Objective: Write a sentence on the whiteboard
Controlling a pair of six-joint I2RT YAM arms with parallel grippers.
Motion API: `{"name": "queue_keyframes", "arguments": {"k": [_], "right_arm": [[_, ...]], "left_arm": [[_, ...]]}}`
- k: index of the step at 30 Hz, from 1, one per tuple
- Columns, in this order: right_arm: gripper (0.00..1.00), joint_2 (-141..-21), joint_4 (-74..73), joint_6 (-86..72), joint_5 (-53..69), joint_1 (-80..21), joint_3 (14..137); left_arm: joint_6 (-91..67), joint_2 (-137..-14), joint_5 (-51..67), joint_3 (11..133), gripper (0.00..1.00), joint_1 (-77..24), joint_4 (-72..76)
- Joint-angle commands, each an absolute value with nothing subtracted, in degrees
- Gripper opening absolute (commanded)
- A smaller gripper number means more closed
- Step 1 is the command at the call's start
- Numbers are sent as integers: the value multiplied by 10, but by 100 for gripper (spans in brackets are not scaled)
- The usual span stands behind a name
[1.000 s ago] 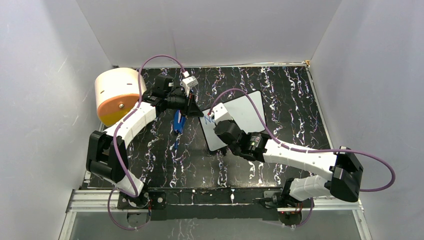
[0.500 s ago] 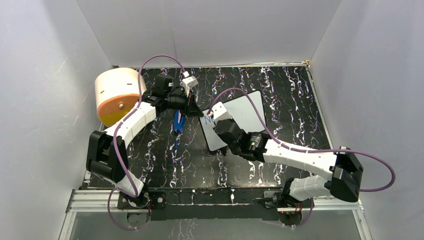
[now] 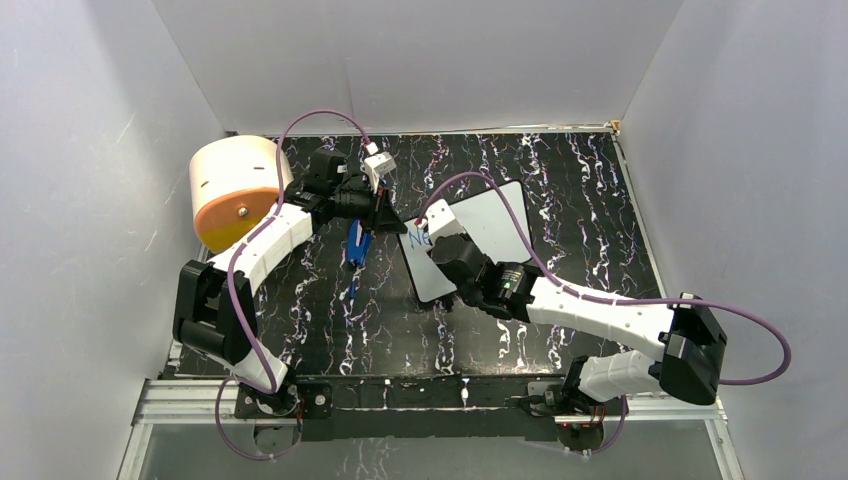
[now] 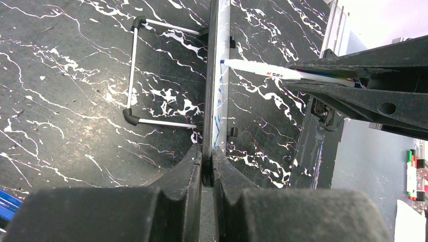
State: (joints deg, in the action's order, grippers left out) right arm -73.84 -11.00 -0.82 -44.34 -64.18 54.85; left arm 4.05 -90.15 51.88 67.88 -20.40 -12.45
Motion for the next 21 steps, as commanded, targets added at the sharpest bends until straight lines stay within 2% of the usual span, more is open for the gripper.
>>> {"name": "queue_keyframes", "arguments": {"k": [1, 21], "right_arm": [[0, -728, -64, -1, -455, -633, 570], [0, -669, -103, -6, -426, -626, 541]], "left_arm": [[61, -901, 527, 678, 0, -208, -143], [63, -899, 513, 678, 0, -209, -148]]}}
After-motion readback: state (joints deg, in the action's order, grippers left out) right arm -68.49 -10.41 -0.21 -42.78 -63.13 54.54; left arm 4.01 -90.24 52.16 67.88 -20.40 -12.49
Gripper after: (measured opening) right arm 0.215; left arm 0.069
